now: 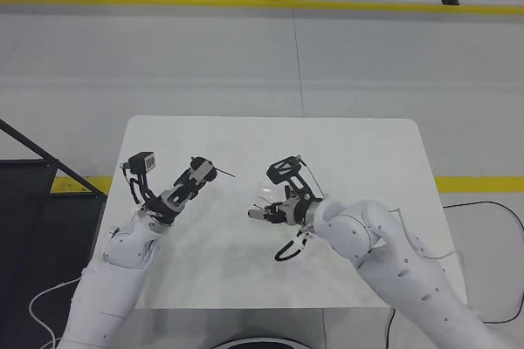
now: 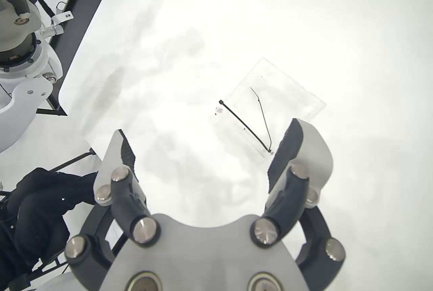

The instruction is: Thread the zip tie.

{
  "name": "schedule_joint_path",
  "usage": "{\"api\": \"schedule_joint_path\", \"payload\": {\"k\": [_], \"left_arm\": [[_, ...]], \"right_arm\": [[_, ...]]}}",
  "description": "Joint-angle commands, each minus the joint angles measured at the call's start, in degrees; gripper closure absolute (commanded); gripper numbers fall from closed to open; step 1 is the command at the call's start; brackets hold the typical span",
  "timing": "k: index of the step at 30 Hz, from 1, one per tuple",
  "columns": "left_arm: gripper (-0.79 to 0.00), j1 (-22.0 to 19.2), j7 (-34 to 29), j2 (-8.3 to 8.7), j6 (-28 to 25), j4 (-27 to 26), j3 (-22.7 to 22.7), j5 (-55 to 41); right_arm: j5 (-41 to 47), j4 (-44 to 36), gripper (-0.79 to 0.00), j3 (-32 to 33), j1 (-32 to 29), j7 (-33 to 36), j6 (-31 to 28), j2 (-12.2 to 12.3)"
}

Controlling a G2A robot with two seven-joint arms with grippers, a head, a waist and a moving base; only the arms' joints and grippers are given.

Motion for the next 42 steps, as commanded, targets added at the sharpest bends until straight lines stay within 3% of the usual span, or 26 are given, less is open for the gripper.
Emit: {"api": "schedule_joint_path", "payload": {"k": [1,6,15,18,20,22,27,31,42], "left_arm": [[0.0,0.0,0.9,-0.07,1.4,-1.4,0.3,2.2],[0.0,-0.3,2.5,-0.04,3.5,-2.8,0.0,4.5],[0.0,1.4,2.3,0.56,2.8,-3.4,-2.6,2.7],[0.0,1.6,2.0,0.72,2.7,-3.4,-3.2,2.1],[0.0,1.8,2.2,0.84,2.6,-3.5,-3.8,1.6],[0.0,2.1,2.1,0.98,2.5,-3.6,-4.5,1.1],[0.0,2.2,3.2,1.27,3.5,-3.8,-6.4,1.9],[0.0,2.4,5.2,1.31,4.3,-3.9,-7.3,2.9],[0.0,2.6,9.0,1.21,5.7,-4.1,-7.8,4.8]], "right_arm": [[-4.6,-0.6,-0.785,-2.0,0.8,2.3,2.5,-0.4],[-13.1,1.1,-0.785,-9.9,6.8,9.6,10.7,-3.4],[-14.2,9.6,-0.776,-17.5,16.0,13.9,14.0,-9.8],[-13.8,13.3,-0.643,-18.8,17.9,14.1,15.1,-11.8],[-13.4,15.2,-0.622,-19.7,18.7,14.2,15.5,-13.0],[-12.8,17.4,-0.539,-20.1,19.3,13.9,15.2,-14.0],[-12.6,21.2,-0.551,-20.8,20.0,14.0,15.0,-16.0],[-13.3,22.9,-0.517,-20.8,20.2,14.2,15.4,-17.1],[-15.9,25.6,-0.336,-19.9,19.3,15.1,15.9,-19.1]]}}
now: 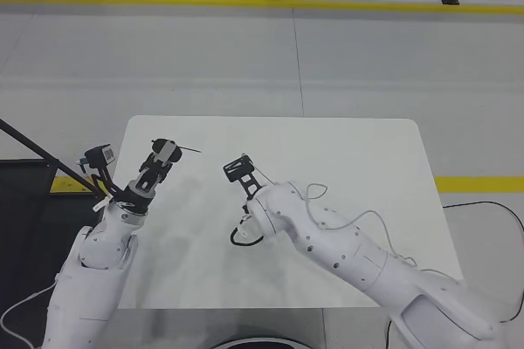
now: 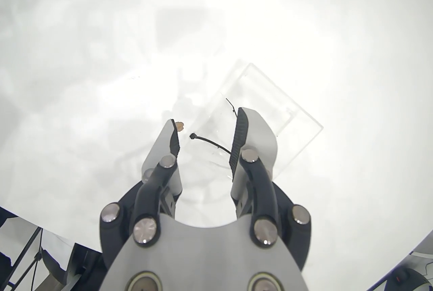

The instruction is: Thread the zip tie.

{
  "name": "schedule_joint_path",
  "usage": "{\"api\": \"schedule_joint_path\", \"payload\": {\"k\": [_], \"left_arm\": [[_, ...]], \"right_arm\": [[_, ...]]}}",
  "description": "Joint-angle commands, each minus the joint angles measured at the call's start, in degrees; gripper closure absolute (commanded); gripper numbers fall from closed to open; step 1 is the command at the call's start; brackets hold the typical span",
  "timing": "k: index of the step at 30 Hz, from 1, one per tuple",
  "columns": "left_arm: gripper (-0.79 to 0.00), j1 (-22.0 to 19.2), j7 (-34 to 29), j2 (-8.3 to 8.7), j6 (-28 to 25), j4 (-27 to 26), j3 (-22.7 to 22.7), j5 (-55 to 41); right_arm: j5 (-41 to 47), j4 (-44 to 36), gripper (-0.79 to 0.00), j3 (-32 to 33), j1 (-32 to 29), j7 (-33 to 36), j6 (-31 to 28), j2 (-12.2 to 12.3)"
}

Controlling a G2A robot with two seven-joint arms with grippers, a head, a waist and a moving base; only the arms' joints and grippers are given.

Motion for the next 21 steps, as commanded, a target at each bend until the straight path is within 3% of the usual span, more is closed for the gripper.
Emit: {"api": "schedule_joint_path", "payload": {"k": [1,8,12,14,21], "left_arm": [[0.0,0.0,0.0,0.01,0.0,0.0,0.0,0.0],[0.0,0.0,0.0,0.01,0.0,0.0,0.0,0.0],[0.0,0.0,0.0,0.01,0.0,0.0,0.0,0.0],[0.0,0.0,0.0,0.01,0.0,0.0,0.0,0.0],[0.0,0.0,0.0,0.01,0.0,0.0,0.0,0.0]], "right_arm": [[-0.4,0.2,-0.332,0.2,-0.2,0.1,0.0,-0.2],[-2.0,1.0,-0.299,1.0,-1.0,1.0,-0.4,-1.1],[-2.6,1.5,-0.163,1.6,-1.3,1.2,-0.9,-1.6],[-3.0,1.8,0.0,1.9,-1.5,1.4,-1.1,-1.8],[-5.1,1.6,-0.003,2.9,-2.3,2.0,-1.0,-2.5]]}}
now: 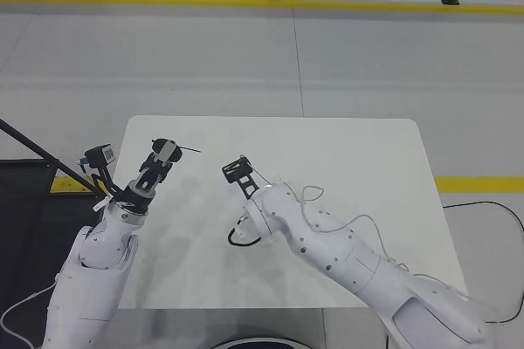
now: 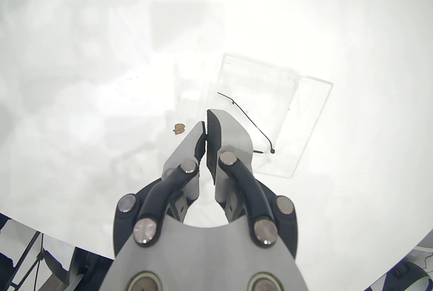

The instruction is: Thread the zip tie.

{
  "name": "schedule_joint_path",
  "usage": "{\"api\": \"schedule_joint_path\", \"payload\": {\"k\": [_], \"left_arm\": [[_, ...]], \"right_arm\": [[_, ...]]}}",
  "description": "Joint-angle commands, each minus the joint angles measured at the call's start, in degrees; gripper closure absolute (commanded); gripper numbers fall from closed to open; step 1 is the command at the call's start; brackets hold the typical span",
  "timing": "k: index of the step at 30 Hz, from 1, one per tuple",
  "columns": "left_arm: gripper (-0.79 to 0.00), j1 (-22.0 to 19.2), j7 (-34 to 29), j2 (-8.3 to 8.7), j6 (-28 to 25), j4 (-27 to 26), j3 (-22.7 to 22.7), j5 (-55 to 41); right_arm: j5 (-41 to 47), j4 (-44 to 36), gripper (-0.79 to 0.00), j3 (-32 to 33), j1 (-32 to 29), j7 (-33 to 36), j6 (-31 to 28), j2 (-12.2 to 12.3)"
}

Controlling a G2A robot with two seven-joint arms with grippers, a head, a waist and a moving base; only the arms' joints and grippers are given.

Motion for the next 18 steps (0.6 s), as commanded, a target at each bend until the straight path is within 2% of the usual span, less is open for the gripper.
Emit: {"api": "schedule_joint_path", "payload": {"k": [1,12,15,16,18], "left_arm": [[0.0,0.0,0.0,0.0,0.0,0.0,0.0,0.0],[0.0,0.0,0.0,0.0,0.0,0.0,0.0,0.0],[0.0,0.0,0.0,0.0,0.0,0.0,0.0,0.0],[0.0,0.0,0.0,0.0,0.0,0.0,0.0,0.0],[0.0,0.0,0.0,0.0,0.0,0.0,0.0,0.0]], "right_arm": [[-0.8,-0.3,-0.003,0.2,-0.3,0.3,0.3,-0.1],[-6.6,-3.1,-0.092,1.8,-3.0,2.1,1.7,-0.5],[-8.1,-3.8,-0.08,2.4,-3.8,2.7,1.6,-0.5],[-8.5,-4.0,-0.015,2.7,-4.0,2.7,1.6,-0.5],[-9.5,-4.4,0.0,3.1,-4.5,2.8,1.5,-0.5]]}}
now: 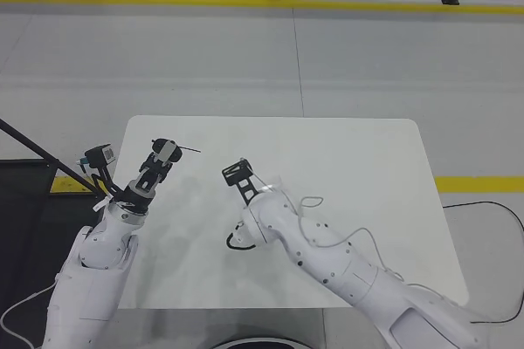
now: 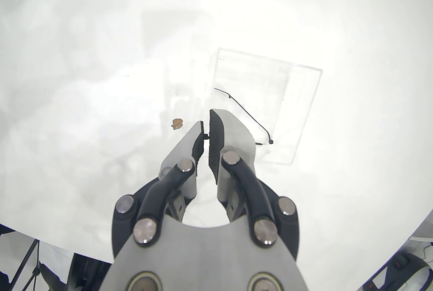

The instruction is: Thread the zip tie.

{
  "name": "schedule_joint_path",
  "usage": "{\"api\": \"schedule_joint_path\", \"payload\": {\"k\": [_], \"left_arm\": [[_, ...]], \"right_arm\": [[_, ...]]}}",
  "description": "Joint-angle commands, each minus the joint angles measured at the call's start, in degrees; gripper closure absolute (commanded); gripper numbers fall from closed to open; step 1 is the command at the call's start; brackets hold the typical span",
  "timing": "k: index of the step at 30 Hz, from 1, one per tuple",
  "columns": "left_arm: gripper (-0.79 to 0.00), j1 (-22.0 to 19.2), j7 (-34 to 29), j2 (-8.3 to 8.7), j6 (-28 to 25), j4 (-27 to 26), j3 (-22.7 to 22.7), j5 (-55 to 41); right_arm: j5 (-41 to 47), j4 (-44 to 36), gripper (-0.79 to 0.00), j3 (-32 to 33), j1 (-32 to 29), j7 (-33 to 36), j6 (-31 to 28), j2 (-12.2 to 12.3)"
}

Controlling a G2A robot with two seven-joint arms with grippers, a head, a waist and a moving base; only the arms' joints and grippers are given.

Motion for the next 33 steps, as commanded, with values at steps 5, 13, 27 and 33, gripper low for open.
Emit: {"api": "schedule_joint_path", "payload": {"k": [5,13,27,33], "left_arm": [[0.0,0.0,0.0,0.0,0.0,0.0,0.0,0.0],[0.0,0.2,-0.4,-0.01,0.6,-0.7,0.4,-0.2],[0.0,-6.0,-12.5,1.0,-2.3,3.2,1.9,0.4],[0.0,-6.1,-12.6,1.01,-2.3,3.2,2.0,0.5]], "right_arm": [[-3.0,-1.8,0.0,1.7,-1.7,-0.4,0.4,0.1],[-10.7,-15.0,0.0,9.5,-10.1,-3.1,-0.7,3.0],[-13.8,-44.1,0.0,26.7,-35.1,-13.0,-20.2,8.9],[-13.8,-44.1,0.0,26.7,-35.1,-13.0,-20.2,8.9]]}}
